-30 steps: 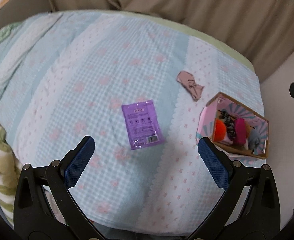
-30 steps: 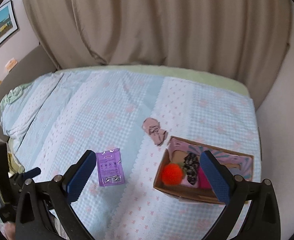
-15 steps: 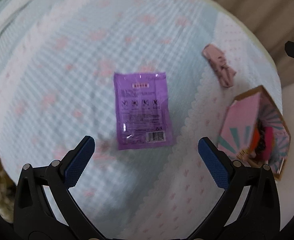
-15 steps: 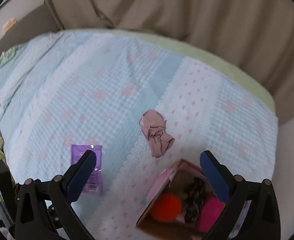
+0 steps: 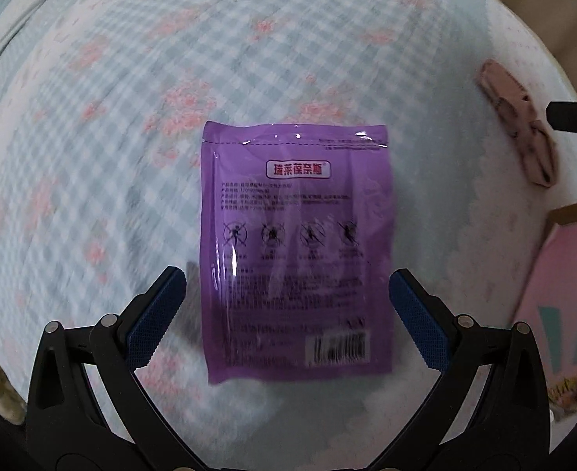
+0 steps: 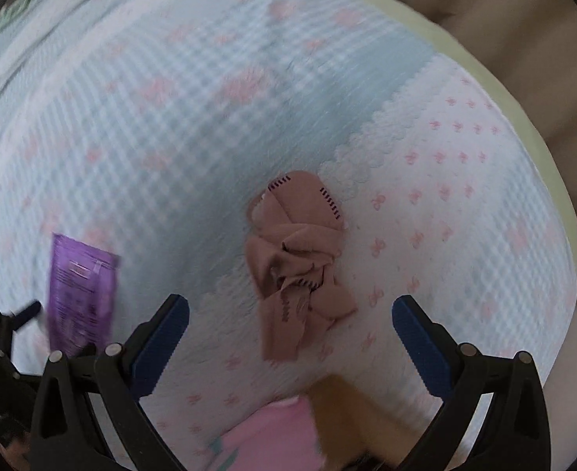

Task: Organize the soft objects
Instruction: 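Grasp the purple packet with the left tool while the right tool grasps the pink cloth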

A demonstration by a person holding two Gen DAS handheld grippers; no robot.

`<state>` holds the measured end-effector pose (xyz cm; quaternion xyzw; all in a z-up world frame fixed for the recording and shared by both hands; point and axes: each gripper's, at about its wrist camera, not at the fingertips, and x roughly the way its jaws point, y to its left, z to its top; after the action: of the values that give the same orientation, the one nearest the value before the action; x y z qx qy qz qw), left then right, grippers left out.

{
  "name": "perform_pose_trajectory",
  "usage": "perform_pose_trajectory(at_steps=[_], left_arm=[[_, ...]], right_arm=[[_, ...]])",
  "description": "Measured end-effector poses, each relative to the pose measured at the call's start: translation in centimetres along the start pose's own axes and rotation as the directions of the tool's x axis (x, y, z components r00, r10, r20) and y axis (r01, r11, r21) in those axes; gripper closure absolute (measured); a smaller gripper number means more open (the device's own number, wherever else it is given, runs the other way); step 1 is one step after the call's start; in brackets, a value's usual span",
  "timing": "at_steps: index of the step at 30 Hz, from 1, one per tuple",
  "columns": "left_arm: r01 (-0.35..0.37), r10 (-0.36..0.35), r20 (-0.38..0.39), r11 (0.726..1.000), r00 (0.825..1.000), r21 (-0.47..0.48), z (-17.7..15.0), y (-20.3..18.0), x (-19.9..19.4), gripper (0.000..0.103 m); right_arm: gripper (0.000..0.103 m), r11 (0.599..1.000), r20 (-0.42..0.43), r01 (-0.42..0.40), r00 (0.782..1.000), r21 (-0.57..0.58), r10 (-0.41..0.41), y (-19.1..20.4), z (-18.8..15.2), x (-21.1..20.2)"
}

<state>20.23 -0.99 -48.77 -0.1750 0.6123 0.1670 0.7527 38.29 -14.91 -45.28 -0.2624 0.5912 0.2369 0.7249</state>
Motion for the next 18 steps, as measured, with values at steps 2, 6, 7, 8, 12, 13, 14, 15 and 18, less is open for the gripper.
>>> perform_pose_trajectory(at_steps=[2, 6, 7, 8, 12, 13, 14, 15, 18], left_arm=[[-0.014, 0.014, -0.001, 1.0, 1.0, -0.008, 0.1, -0.3, 0.7, 0.0], [-0.037, 0.036, -0.024, 0.999, 0.999, -0.015, 0.1, -1.5, 2.9, 0.0], [-0.041, 0.041, -0.019, 0.999, 0.999, -0.011, 0.1, -1.8, 3.1, 0.0], [-0.041, 0.04, -0.012, 0.999, 0.999, -0.008, 0.0, -2.1, 3.2, 0.0], [-0.05, 0.05, -0.027, 0.999, 0.998, 0.007, 0.4, -3.0, 4.4, 0.0], [-0.049, 0.05, -0.033, 0.999, 0.998, 0.008, 0.6, -3.2, 4.6, 0.0], [-0.048, 0.048, -0.039, 0.999, 0.998, 0.008, 0.9, -3.6, 4.9, 0.0], [-0.045, 0.046, -0.043, 0.999, 0.998, 0.004, 1.4, -3.7, 5.3, 0.0], [-0.046, 0.047, -0.048, 0.999, 0.998, 0.005, 1.8, -3.8, 5.7, 0.0]], right_arm=[[0.0, 0.999, -0.026, -0.004, 1.0, -0.041, 0.003, 0.0, 0.6, 1.3], [0.0, 0.993, -0.113, -0.008, 0.994, -0.12, -0.006, 0.2, 1.7, 4.2], [0.0, 0.991, -0.135, -0.011, 0.991, -0.135, -0.007, 0.2, 1.9, 5.0], [0.0, 0.989, -0.153, -0.013, 0.988, -0.147, -0.009, 0.3, 2.1, 5.5], [0.0, 0.987, -0.213, -0.036, 0.977, -0.16, 0.001, 0.0, 2.7, 7.5], [0.0, 0.987, -0.229, -0.05, 0.973, -0.152, 0.014, -0.1, 2.8, 7.9], [0.002, 0.987, -0.244, -0.06, 0.969, -0.148, 0.023, -0.3, 3.0, 8.2], [0.006, 0.987, -0.257, -0.067, 0.966, -0.147, 0.027, -0.3, 3.1, 8.4], [0.018, 0.986, -0.297, -0.073, 0.955, -0.153, 0.025, -0.4, 3.2, 9.5]])
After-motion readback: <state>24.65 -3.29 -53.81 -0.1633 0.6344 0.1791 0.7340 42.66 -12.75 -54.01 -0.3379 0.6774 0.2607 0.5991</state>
